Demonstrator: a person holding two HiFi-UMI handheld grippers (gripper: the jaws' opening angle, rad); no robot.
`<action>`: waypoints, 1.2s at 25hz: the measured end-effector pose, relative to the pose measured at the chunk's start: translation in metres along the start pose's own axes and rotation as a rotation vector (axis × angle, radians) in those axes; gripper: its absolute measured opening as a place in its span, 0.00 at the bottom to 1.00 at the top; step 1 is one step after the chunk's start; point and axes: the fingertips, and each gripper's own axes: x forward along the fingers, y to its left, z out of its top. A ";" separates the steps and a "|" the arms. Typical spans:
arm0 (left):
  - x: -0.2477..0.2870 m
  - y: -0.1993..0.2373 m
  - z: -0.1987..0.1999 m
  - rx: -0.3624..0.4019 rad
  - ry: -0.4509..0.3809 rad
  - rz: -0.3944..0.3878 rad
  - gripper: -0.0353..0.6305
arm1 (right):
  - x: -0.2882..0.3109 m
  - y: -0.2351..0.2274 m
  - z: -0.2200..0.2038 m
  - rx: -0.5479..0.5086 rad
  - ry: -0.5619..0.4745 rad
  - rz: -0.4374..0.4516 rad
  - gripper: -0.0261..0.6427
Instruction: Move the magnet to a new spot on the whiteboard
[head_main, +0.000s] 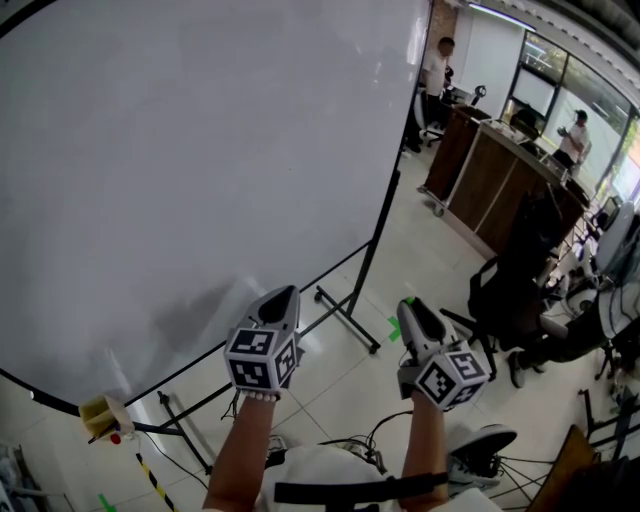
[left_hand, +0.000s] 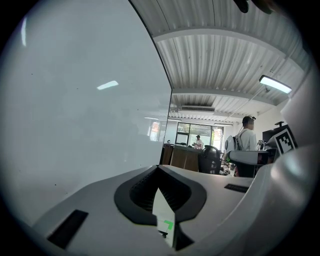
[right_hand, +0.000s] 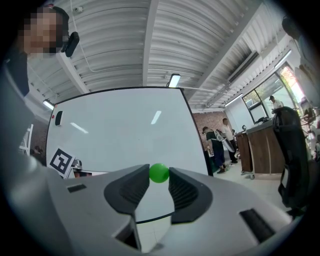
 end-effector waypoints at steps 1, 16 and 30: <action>-0.001 0.001 0.000 0.000 0.002 0.001 0.04 | 0.000 0.001 0.000 0.000 0.001 0.002 0.25; -0.006 0.010 -0.002 -0.006 0.007 0.018 0.04 | 0.032 0.011 0.010 -0.068 0.013 0.052 0.25; -0.032 0.045 0.003 -0.018 -0.012 0.097 0.04 | 0.159 0.067 0.083 -0.331 0.010 0.210 0.25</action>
